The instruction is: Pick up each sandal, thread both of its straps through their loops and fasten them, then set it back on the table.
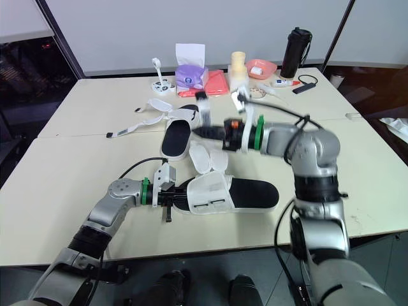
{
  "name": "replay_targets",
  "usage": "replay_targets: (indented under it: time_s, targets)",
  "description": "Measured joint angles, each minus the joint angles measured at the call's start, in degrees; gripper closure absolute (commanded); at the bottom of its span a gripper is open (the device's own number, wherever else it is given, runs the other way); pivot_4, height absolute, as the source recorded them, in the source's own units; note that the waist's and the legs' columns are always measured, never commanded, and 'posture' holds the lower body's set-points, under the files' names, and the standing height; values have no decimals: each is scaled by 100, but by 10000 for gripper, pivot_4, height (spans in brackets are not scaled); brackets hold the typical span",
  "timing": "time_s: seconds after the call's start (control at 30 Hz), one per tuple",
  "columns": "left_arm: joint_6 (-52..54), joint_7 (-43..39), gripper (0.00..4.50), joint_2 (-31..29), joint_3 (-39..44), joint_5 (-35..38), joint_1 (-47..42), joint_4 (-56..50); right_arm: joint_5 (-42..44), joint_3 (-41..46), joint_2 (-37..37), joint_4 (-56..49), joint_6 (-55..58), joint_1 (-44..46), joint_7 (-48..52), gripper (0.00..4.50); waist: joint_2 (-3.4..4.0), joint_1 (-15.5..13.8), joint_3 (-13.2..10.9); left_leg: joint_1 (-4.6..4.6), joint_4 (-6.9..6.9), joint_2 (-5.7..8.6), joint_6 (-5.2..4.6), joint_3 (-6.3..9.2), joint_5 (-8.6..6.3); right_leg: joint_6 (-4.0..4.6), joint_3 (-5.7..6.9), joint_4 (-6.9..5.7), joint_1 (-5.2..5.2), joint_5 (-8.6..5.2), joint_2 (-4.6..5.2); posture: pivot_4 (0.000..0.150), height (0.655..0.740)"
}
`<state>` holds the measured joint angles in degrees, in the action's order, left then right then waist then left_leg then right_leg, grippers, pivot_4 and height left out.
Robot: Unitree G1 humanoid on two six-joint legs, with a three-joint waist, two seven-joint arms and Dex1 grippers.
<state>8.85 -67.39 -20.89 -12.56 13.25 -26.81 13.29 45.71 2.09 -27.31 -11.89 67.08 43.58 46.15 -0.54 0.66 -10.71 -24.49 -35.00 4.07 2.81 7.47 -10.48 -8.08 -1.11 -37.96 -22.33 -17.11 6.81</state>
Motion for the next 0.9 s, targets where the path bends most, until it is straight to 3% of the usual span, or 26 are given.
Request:
replay_targets:
  time_s: [0.17, 0.33, 0.43, 0.67, 0.9]
  targets:
    - [65, -3, 45000, 1, -1, 2, 6, -26, -733, -1137, -1010, -1378, -1361, -1102, 900, 44608, -3, 7, 1, 2, -4, -1, 1, -1, -1, -2, 4, 2, 6, -1, 0, 1500, 7400]
    - [71, -12, 45000, -15, -1, 1, 9, -33, -1512, -1837, -1429, -1427, -2290, -1614, 1307, 44608, -4, 9, 0, 2, -2, -3, 2, 1, -1, -2, 3, 3, 4, -2, 0, 1500, 7400]
    - [72, -12, 45000, -15, -2, 1, 8, -33, -1714, -1951, -1443, -1373, -2565, -1638, 1407, 35297, -5, 7, 0, 2, -2, -3, 2, 3, -1, -1, 3, 4, 5, -2, 0, 1500, 7400]
    - [76, -15, 45000, -12, -8, 1, 7, -31, -2073, -2001, -1759, -1376, -2894, -1826, 1626, 296, -5, -4, -1, 1, 1, -4, 2, 16, -2, 0, 4, 11, 6, -2, 1, 1500, 7400]
    - [75, -20, 45000, 18, -18, 26, -6, -41, -2180, -1553, -2581, -1908, -3304, -2561, 1883, 296, -6, -30, 0, 0, 2, -4, 0, 15, -4, -1, 10, 28, 16, -2, 2, 1500, 7400]
